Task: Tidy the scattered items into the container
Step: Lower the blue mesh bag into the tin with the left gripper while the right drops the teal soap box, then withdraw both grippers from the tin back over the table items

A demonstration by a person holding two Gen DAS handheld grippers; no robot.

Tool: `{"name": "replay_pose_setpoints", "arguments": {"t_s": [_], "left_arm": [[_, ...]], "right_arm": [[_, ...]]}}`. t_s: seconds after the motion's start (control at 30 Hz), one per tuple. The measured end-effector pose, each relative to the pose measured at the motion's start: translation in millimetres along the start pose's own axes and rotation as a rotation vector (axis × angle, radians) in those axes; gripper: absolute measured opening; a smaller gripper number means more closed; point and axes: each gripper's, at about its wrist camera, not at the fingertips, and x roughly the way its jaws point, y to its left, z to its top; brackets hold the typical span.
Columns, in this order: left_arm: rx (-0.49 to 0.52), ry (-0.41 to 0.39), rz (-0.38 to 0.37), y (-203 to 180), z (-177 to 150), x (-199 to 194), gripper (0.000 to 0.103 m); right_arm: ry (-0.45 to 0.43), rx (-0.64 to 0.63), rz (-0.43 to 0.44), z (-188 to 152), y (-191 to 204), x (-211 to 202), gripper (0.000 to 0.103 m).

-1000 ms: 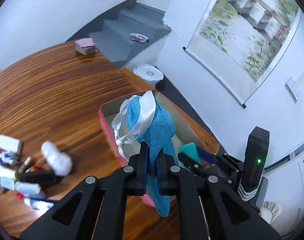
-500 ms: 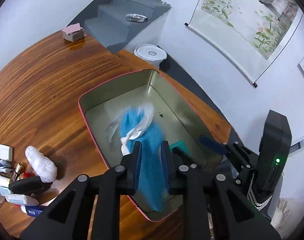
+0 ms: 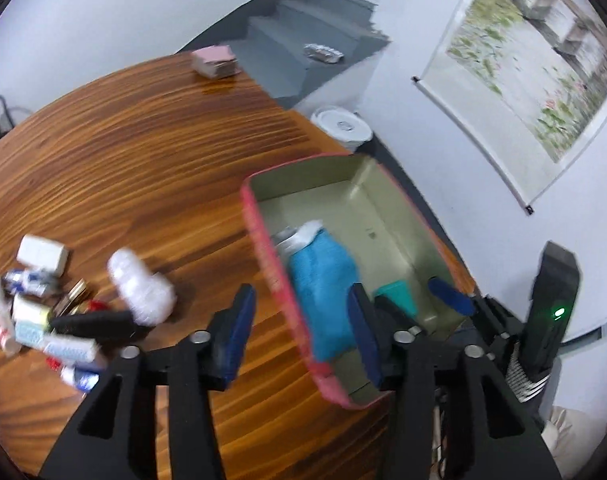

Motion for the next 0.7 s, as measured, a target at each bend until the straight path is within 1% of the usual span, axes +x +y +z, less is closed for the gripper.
{"name": "replay_pose_setpoints", "arguments": {"t_s": [0.03, 0.17, 0.33, 0.53, 0.7], "left_arm": [[-0.015, 0.004, 0.009, 6.0, -3.9, -2.5, 0.06], [-0.061, 0.016, 0.031, 31.3, -18.3, -11.2, 0.06], [-0.111, 0.011, 0.09, 71.2, -38.5, -24.6, 0.06], [-0.159, 0.005, 0.166, 130.4, -69.8, -37.2, 0.06], [-0.186, 0.017, 0.212, 172.8, -97.3, -45.9, 0.06]], "right_arm": [[-0.002, -0.005, 0.003, -0.4, 3.0, -1.6, 0.079], [-0.011, -0.017, 0.006, -3.5, 16.6, -7.0, 0.079], [-0.018, -0.05, 0.037, -11.3, 41.1, -12.4, 0.079], [-0.015, -0.112, 0.103, -23.4, 82.9, -16.5, 0.079], [0.028, -0.182, 0.17, -38.6, 128.3, -12.5, 0.08]]}}
